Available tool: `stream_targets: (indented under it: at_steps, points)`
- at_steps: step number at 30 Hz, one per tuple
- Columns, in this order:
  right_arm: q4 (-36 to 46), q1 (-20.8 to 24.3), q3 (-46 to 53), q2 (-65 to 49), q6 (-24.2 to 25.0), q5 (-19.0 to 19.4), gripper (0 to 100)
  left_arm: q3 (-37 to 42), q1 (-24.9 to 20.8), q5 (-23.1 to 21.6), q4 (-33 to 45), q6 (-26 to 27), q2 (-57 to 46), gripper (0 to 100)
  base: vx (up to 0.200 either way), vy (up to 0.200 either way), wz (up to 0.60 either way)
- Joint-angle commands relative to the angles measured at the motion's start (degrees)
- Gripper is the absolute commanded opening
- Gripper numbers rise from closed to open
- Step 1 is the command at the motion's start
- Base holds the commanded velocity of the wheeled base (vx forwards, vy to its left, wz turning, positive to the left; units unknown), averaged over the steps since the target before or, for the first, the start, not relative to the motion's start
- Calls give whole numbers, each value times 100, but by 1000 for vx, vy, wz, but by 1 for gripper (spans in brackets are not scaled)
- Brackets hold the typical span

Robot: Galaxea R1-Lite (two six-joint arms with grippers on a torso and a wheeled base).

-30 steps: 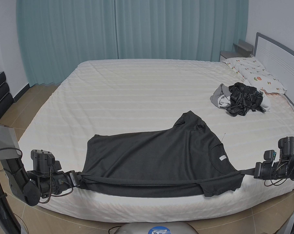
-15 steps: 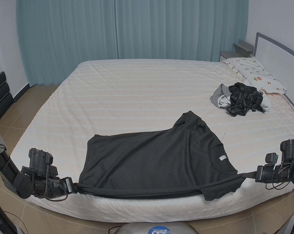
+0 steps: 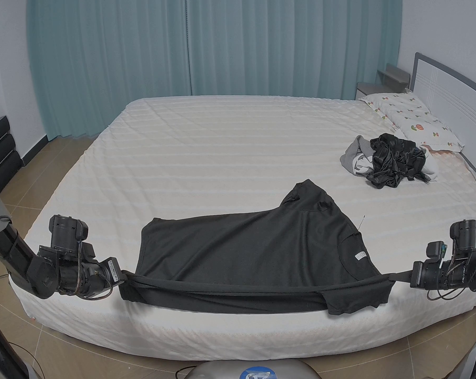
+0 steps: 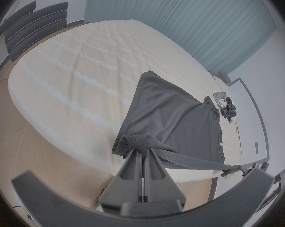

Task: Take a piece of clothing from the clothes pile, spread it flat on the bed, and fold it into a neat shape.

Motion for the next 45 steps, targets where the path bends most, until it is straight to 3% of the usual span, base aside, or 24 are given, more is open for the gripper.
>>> stream_targets:
  at_steps: [1, 6, 17, 22, 33, 34, 35, 45]
  points:
    - [0, 33, -377, 491, 10, -4, 0, -276, 1, -10, -10, -20, 446, 0, 0, 0, 0]
    - [-18, 95, -632, 851, 45, -39, 0, -531, 1, -10, -10, -161, 771, 0, 0, 0, 0]
    - [-88, 358, -1423, 1396, 748, -92, 0, -980, 1, -10, -80, -653, 1378, 0, 0, 0, 0]
    - [-97, 411, -1608, 1651, 783, -215, 0, -1287, 1, -10, -62, -1013, 1606, 0, 0, 0, 0]
    - [-97, 446, -1810, 1932, 792, -224, 0, -1384, 1, -27, -98, -1198, 1703, 0, 0, 0, 0]
    - [-97, 446, -1810, 1941, 792, -224, 100, -1384, 1, -27, -98, -1216, 1703, 0, 0, 0, 0]
    - [-97, 446, -1810, 1958, 792, -215, 100, -1384, 1, -27, -98, -1216, 1694, 100, 0, 0, 0]
    - [-150, 270, -1476, 1704, 801, -206, 100, -1358, 80, -10, -98, -1681, 1343, 100, 0, 0, 0]
